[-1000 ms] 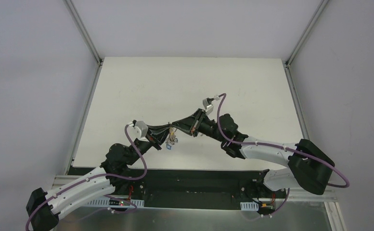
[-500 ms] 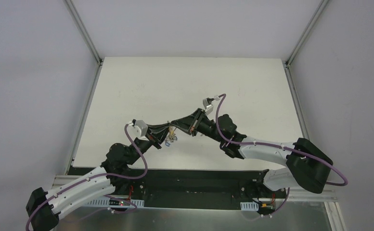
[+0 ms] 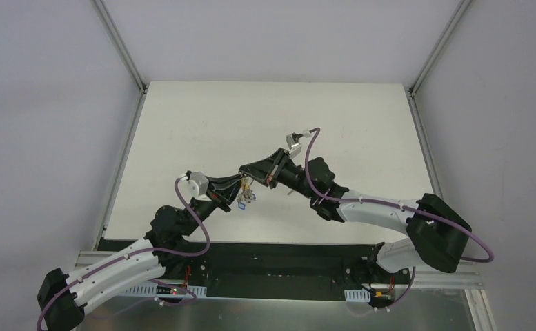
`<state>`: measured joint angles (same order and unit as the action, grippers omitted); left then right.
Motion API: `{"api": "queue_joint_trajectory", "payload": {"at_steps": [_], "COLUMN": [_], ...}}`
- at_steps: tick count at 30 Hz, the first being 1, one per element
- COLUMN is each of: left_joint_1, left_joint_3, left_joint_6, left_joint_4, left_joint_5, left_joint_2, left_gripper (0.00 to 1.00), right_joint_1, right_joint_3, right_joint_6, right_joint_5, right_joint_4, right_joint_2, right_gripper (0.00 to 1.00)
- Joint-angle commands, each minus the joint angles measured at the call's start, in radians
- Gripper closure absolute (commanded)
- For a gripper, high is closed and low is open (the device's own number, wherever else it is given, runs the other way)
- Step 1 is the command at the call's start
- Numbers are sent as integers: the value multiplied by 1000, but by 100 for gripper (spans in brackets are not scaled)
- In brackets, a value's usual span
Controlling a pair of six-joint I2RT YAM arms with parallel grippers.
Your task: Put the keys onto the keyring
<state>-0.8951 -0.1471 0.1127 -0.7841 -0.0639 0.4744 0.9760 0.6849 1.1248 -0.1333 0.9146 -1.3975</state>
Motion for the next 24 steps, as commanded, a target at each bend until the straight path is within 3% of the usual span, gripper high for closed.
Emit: {"api": "queue_joint_trajectory", "payload": {"at_steps": [1, 24], "left_joint_1": [-8, -9], "left_joint_3": [-8, -7], "left_joint_6": [16, -2], "left_joint_4": [-64, -41], "left_joint_5": [99, 5], "left_joint_2": [18, 15], "left_gripper": [100, 100], "right_joint_1": [17, 28], "right_joint_3": [85, 94], "right_joint_6": [-35, -85], "right_joint_5": [2, 40], "right_joint_4": [35, -85], "right_joint_2": [-4, 108], "right_gripper": [100, 100]}}
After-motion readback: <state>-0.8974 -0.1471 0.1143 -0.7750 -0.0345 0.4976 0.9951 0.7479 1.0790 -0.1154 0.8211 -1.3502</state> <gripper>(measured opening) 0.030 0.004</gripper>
